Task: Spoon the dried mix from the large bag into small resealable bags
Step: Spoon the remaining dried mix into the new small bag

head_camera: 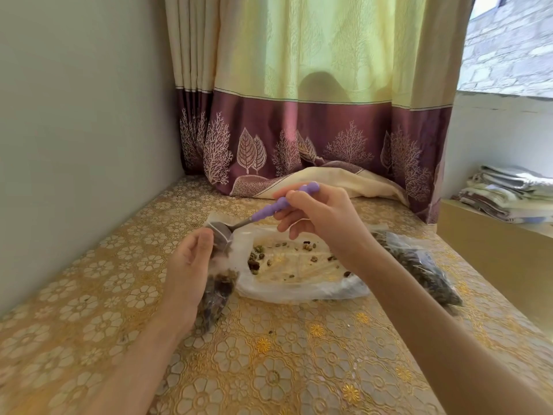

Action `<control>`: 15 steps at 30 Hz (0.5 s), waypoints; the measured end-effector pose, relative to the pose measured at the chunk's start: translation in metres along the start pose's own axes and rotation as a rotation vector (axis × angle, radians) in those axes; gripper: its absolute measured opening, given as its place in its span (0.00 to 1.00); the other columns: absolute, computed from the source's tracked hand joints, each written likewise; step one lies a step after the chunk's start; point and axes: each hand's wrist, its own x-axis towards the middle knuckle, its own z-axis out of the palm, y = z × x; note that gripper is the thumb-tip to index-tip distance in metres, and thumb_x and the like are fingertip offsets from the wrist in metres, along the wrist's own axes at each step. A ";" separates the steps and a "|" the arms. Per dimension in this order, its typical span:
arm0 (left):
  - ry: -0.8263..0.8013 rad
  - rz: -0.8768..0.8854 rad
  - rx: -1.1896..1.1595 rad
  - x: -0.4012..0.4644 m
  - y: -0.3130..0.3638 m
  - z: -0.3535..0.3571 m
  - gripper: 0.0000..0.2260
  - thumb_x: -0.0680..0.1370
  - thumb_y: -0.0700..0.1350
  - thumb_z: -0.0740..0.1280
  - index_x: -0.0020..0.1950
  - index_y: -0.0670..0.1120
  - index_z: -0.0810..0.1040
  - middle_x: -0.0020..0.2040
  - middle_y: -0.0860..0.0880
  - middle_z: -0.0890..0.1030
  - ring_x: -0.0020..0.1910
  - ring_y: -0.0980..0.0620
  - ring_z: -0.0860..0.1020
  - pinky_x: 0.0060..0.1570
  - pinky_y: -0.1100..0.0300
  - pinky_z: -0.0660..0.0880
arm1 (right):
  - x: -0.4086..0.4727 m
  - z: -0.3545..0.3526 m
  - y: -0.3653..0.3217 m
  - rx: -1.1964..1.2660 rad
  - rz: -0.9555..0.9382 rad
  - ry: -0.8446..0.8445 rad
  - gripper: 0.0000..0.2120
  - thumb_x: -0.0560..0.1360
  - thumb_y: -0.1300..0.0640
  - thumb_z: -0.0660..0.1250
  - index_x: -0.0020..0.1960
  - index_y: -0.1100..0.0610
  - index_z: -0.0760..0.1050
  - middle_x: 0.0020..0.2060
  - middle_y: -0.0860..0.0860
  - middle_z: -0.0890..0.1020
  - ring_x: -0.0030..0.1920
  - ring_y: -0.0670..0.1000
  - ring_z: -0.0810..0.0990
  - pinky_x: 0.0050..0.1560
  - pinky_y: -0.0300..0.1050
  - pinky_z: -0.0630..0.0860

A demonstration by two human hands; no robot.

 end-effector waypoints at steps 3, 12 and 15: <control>-0.015 0.002 0.010 -0.001 0.002 0.000 0.16 0.71 0.61 0.60 0.46 0.52 0.80 0.47 0.50 0.83 0.50 0.44 0.80 0.52 0.43 0.76 | -0.001 -0.006 0.003 0.044 -0.003 0.018 0.11 0.77 0.68 0.57 0.45 0.63 0.77 0.34 0.51 0.85 0.31 0.47 0.78 0.30 0.37 0.76; 0.062 0.005 0.006 0.000 0.001 -0.001 0.16 0.70 0.63 0.61 0.37 0.52 0.78 0.43 0.52 0.83 0.50 0.46 0.79 0.57 0.42 0.74 | 0.001 -0.037 0.038 0.097 0.153 0.501 0.20 0.78 0.62 0.58 0.30 0.58 0.78 0.27 0.53 0.83 0.27 0.47 0.75 0.25 0.35 0.72; 0.070 0.007 0.005 0.001 0.001 -0.001 0.16 0.70 0.62 0.60 0.37 0.51 0.77 0.43 0.53 0.83 0.49 0.47 0.79 0.57 0.44 0.74 | -0.006 -0.042 0.058 -0.116 0.234 0.480 0.25 0.78 0.61 0.59 0.23 0.57 0.78 0.25 0.51 0.82 0.25 0.46 0.74 0.25 0.36 0.70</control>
